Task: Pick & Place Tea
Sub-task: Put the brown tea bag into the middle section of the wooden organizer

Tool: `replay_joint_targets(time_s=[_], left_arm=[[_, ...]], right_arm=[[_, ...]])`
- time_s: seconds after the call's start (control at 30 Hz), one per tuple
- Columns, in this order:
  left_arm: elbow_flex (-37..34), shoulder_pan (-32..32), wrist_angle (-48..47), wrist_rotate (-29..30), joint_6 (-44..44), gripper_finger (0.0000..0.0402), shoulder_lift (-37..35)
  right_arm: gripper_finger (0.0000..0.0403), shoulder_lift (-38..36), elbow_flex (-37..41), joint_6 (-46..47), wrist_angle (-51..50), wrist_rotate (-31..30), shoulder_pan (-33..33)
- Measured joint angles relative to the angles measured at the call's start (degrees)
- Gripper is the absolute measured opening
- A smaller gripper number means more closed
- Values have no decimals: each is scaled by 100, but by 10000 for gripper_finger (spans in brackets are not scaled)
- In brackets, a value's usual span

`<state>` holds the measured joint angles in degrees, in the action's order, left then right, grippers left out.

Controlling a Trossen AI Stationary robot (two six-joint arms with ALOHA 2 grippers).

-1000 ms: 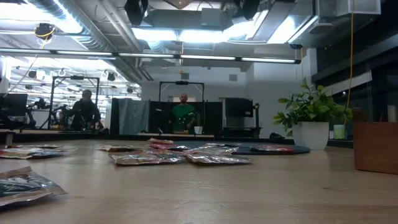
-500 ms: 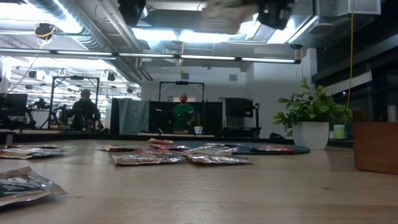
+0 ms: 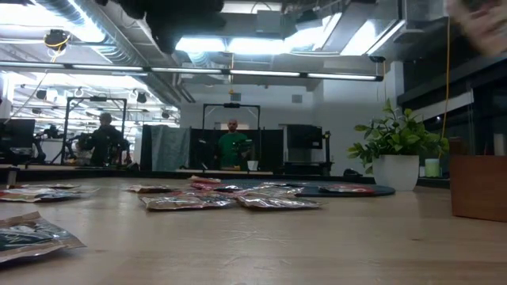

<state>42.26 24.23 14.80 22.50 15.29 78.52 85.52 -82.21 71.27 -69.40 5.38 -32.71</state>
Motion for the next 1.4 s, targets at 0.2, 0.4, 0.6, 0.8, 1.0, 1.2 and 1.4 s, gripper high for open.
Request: replay_joint_targets(time_s=[0.2,0.4,0.6,0.8,1.0,1.2,1.4], left_arm=[[0,-3,42,38,-10,118,76],[0,-2,45,0,-20,118,81],[0,-2,42,-2,-17,114,81],[0,-2,42,-11,-2,114,81],[0,-2,44,-11,-2,114,81],[0,-2,42,-11,0,113,81],[0,-2,44,-11,-2,113,81]], right_arm=[[1,-25,0,1648,-429,-351,-897],[1,-11,2,3020,-923,-949,-1633],[0,-9,73,3843,-1033,-1589,-2118],[0,-7,905,4275,-569,-961,-2347],[0,-18,1361,4128,20,-1116,-2339],[1,-22,1551,4072,53,-1328,-2343],[2,-22,2024,4065,513,-1388,-2341]])
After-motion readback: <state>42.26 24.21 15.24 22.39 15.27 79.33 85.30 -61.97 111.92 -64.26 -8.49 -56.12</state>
